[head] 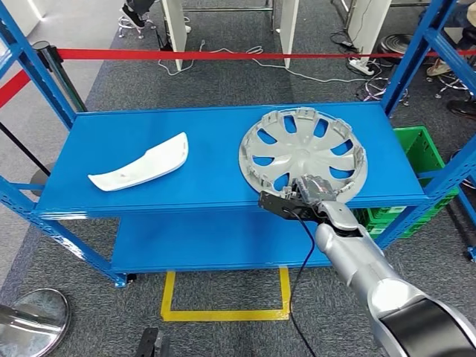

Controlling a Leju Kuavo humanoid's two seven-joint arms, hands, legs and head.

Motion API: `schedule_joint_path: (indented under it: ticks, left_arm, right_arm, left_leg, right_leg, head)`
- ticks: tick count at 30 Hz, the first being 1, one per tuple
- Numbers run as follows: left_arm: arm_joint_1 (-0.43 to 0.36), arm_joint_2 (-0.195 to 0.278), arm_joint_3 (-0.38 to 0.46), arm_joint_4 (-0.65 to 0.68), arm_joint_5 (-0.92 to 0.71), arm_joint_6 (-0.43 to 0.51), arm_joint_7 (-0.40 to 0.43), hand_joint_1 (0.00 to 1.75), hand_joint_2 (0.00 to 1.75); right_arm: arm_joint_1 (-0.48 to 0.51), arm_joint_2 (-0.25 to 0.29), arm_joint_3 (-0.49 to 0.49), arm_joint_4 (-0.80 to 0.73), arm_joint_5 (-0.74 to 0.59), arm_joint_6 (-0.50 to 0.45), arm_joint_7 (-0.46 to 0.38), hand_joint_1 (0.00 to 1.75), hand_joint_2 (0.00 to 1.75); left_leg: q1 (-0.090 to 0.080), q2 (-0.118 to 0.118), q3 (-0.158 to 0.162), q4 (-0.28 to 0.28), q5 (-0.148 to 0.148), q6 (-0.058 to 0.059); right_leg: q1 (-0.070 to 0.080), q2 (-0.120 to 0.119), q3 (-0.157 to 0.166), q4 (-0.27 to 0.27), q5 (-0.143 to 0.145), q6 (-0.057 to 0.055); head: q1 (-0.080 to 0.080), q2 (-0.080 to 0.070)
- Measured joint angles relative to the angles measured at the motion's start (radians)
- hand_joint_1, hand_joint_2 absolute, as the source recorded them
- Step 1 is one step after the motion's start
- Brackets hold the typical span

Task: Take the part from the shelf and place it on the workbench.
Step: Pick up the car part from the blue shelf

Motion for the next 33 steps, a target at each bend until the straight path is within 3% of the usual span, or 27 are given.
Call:
schedule_joint_path:
  ticks: [2, 4, 5, 7, 10, 12, 14, 16, 19, 25, 26, 28, 30, 33]
  left_arm:
    - [-0.001, 0.000, 0.002, 0.000, 0.003, -0.002, 0.000, 0.00, 1.75]
    - [-0.001, 0.000, 0.008, 0.000, 0.011, -0.010, 0.009, 0.00, 1.75]
    - [-0.001, -0.001, 0.012, 0.000, 0.016, -0.016, 0.015, 0.00, 1.75]
    - [-0.001, -0.002, 0.020, 0.000, 0.027, -0.035, 0.028, 0.00, 1.75]
    - [-0.001, -0.003, 0.032, 0.000, 0.042, -0.065, 0.044, 0.00, 1.75]
    - [-0.001, -0.004, 0.041, 0.000, 0.047, -0.075, 0.049, 0.00, 1.75]
    - [-0.001, -0.004, 0.044, 0.000, 0.049, -0.078, 0.051, 0.00, 1.75]
    - [-0.001, -0.004, 0.046, 0.000, 0.049, -0.079, 0.052, 0.00, 1.75]
    - [-0.001, -0.004, 0.048, 0.000, 0.049, -0.080, 0.052, 0.00, 1.75]
    - [-0.001, -0.004, 0.048, 0.000, 0.049, -0.081, 0.052, 0.00, 1.75]
    - [-0.001, -0.004, 0.048, 0.000, 0.049, -0.081, 0.052, 0.00, 1.75]
    - [-0.001, -0.004, 0.049, 0.000, 0.049, -0.081, 0.052, 0.00, 1.75]
    - [-0.002, -0.004, 0.050, 0.000, 0.048, -0.073, 0.051, 0.00, 1.75]
    - [-0.009, -0.002, 0.058, 0.000, 0.035, -0.046, 0.042, 0.00, 1.75]
  right_arm:
    - [0.002, 0.000, 0.000, 0.000, 0.000, 0.000, -0.001, 1.75, 1.75]
    - [0.002, 0.000, -0.001, -0.001, 0.000, 0.000, -0.002, 1.75, 1.75]
    - [0.001, 0.000, -0.002, -0.001, 0.000, 0.000, -0.003, 1.75, 1.75]
    - [0.000, 0.001, -0.004, -0.001, 0.000, 0.001, -0.003, 1.75, 1.75]
    - [0.000, 0.002, -0.006, -0.002, 0.001, 0.001, -0.005, 1.75, 1.75]
    - [-0.001, 0.002, -0.007, -0.001, 0.001, 0.001, -0.007, 1.75, 1.75]
    - [0.001, 0.003, -0.007, -0.001, 0.001, 0.002, -0.009, 1.75, 1.75]
    - [0.005, 0.004, -0.007, -0.001, 0.001, 0.002, -0.009, 1.75, 1.75]
    - [0.005, 0.004, -0.007, -0.001, 0.001, 0.002, -0.009, 1.75, 1.75]
    - [0.005, 0.004, -0.007, -0.001, 0.002, 0.002, -0.009, 1.75, 1.75]
    - [0.004, 0.004, -0.007, -0.001, 0.002, 0.002, -0.010, 1.75, 1.75]
    - [0.002, 0.004, -0.007, -0.001, 0.002, 0.002, -0.010, 1.75, 1.75]
    - [-0.001, 0.008, -0.007, -0.002, 0.003, 0.002, -0.013, 1.75, 1.75]
    - [-0.006, 0.015, -0.008, -0.005, 0.006, 0.001, -0.017, 1.75, 1.75]
  left_leg:
    - [0.002, 0.000, 0.012, -0.046, 0.056, -0.001]
    - [0.004, 0.002, 0.060, -0.157, 0.120, -0.003]
    - [0.005, 0.001, 0.078, -0.200, 0.134, 0.002]
    - [0.003, 0.000, 0.090, -0.235, 0.133, 0.017]
    - [0.003, 0.000, 0.090, -0.238, 0.134, 0.041]
    - [0.004, 0.001, 0.091, -0.239, 0.135, 0.050]
    - [0.002, 0.001, 0.091, -0.239, 0.135, 0.055]
    - [0.001, 0.000, 0.091, -0.239, 0.135, 0.056]
    - [0.001, -0.002, 0.091, -0.239, 0.135, 0.056]
    - [0.001, -0.002, 0.091, -0.239, 0.135, 0.056]
    - [0.001, -0.002, 0.092, -0.239, 0.135, 0.055]
    - [0.001, -0.003, 0.094, -0.239, 0.133, 0.050]
    - [0.000, -0.003, 0.095, -0.241, 0.131, 0.034]
    - [-0.001, 0.000, -0.004, -0.047, 0.044, 0.004]
  right_leg:
    - [-0.002, 0.001, 0.001, 0.001, -0.001, 0.002]
    - [-0.001, 0.004, -0.001, 0.005, -0.003, 0.012]
    - [0.001, 0.006, -0.005, 0.009, -0.003, 0.018]
    - [0.004, 0.008, -0.010, 0.011, -0.002, 0.029]
    - [-0.001, 0.007, -0.016, 0.019, -0.012, 0.041]
    - [-0.001, 0.006, -0.056, 0.104, -0.062, 0.047]
    - [-0.001, 0.005, -0.117, 0.239, -0.121, 0.048]
    - [-0.001, 0.005, -0.145, 0.297, -0.129, 0.047]
    - [-0.001, 0.005, -0.134, 0.275, -0.106, 0.045]
    - [-0.001, 0.005, -0.127, 0.261, -0.098, 0.044]
    - [-0.001, 0.005, -0.114, 0.235, -0.085, 0.044]
    - [-0.001, 0.005, -0.056, 0.121, -0.041, 0.042]
    - [0.000, 0.006, -0.007, 0.027, -0.015, 0.031]
    - [0.002, 0.003, 0.004, 0.009, -0.016, -0.002]
  head:
    - [0.000, 0.000]
    - [-0.001, 0.000]
    - [-0.001, 0.000]
    - [0.001, 0.000]
    - [0.005, 0.000]
    - [0.011, 0.000]
    - [0.014, 0.000]
    - [0.014, 0.000]
    - [0.014, 0.000]
    - [0.014, 0.000]
    - [0.014, 0.000]
    - [0.014, 0.000]
    - [0.013, 0.000]
    - [0.005, 0.000]
